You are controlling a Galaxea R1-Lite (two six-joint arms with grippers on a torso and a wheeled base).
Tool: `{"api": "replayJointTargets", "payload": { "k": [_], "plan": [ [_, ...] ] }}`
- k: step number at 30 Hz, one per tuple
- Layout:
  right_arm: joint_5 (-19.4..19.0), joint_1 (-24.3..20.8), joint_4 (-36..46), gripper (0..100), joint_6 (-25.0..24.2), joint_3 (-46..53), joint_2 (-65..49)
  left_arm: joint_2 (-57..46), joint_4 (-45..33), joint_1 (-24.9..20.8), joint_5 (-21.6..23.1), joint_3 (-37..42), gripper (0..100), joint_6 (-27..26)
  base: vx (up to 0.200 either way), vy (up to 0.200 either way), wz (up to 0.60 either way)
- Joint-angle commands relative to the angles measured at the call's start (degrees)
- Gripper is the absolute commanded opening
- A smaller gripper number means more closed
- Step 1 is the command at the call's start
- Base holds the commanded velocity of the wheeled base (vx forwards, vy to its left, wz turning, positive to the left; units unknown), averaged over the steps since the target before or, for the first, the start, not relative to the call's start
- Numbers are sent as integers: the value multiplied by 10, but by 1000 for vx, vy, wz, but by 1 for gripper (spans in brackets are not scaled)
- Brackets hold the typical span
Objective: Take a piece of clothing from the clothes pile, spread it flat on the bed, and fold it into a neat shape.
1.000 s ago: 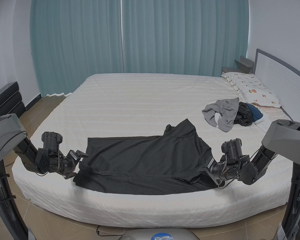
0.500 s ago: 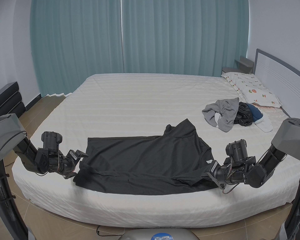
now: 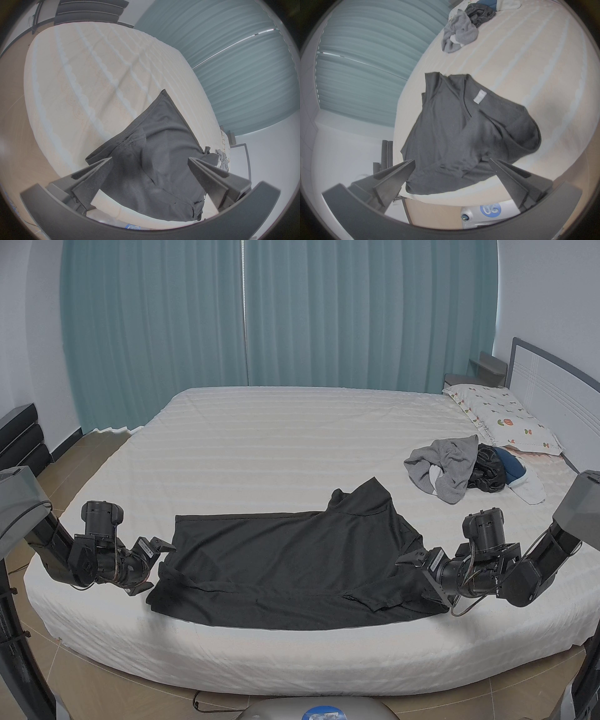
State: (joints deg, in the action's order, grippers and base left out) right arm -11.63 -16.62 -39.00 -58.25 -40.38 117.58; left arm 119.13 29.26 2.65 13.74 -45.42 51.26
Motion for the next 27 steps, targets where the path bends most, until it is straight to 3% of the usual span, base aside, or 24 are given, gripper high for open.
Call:
{"api": "replayJointTargets", "payload": {
  "k": [1,13,17,21,27],
  "plan": [
    [-3,12,-1,100,-2,-6,-7,-7,2,1,0,0,100,3,0,0,0],
    [-17,28,-15,100,-4,10,4,-1,-3,9,1,-5,100,4,200,0,0],
    [-21,32,-26,100,-4,21,5,-6,-3,9,1,3,100,-1,0,0,0],
    [-20,33,-41,100,-1,30,11,-6,-3,9,1,24,100,-42,0,0,0],
    [-23,32,-62,100,2,46,12,1,3,8,2,72,100,-148,0,0,0]
  ]
}}
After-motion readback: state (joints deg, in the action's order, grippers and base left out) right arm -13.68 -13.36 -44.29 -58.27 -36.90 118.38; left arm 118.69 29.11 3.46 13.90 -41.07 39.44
